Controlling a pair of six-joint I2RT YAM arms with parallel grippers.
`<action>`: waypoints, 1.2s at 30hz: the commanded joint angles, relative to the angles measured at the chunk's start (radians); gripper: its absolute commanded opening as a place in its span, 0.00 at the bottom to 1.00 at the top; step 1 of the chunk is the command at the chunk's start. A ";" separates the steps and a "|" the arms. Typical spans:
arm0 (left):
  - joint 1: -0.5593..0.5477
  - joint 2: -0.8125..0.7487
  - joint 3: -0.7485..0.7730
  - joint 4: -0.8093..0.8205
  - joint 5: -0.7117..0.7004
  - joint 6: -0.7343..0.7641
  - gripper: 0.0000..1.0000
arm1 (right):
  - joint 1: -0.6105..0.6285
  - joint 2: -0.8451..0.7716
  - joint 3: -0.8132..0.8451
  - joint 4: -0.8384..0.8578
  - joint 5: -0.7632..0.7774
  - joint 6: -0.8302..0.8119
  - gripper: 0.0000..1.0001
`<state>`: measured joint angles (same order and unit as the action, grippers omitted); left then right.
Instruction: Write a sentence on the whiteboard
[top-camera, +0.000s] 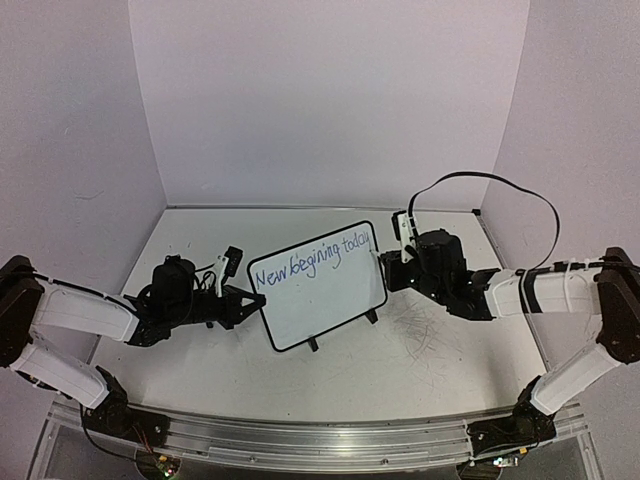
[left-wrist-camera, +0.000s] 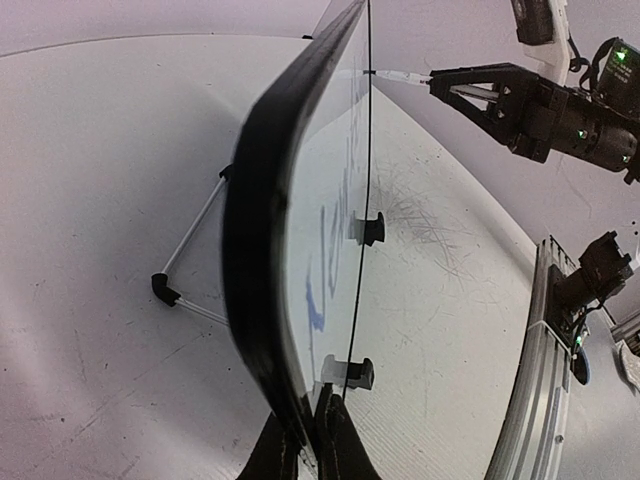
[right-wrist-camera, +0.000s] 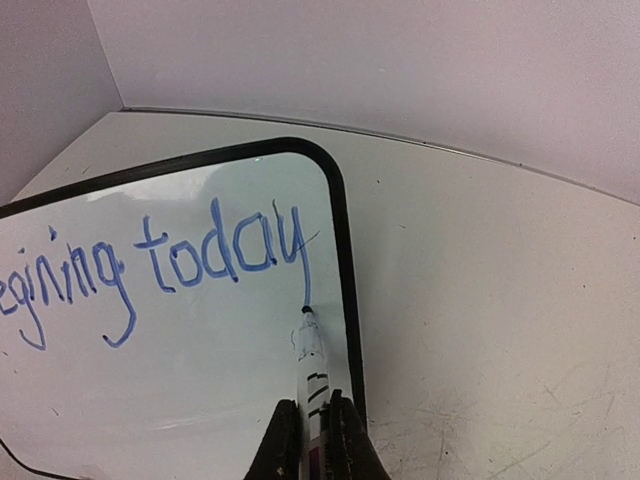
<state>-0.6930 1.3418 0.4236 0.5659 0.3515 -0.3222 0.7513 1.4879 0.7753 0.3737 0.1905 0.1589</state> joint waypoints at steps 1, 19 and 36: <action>0.009 -0.016 -0.007 -0.057 -0.075 0.057 0.00 | 0.005 -0.013 0.005 -0.014 -0.035 0.018 0.00; 0.008 -0.006 -0.003 -0.057 -0.080 0.057 0.00 | 0.022 -0.012 0.051 0.002 -0.034 0.013 0.00; 0.009 -0.036 -0.022 -0.065 -0.099 0.048 0.00 | -0.023 -0.080 0.036 -0.011 -0.024 0.018 0.00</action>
<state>-0.6933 1.3289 0.4167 0.5645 0.3455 -0.3210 0.7319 1.3741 0.7641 0.3492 0.1583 0.1703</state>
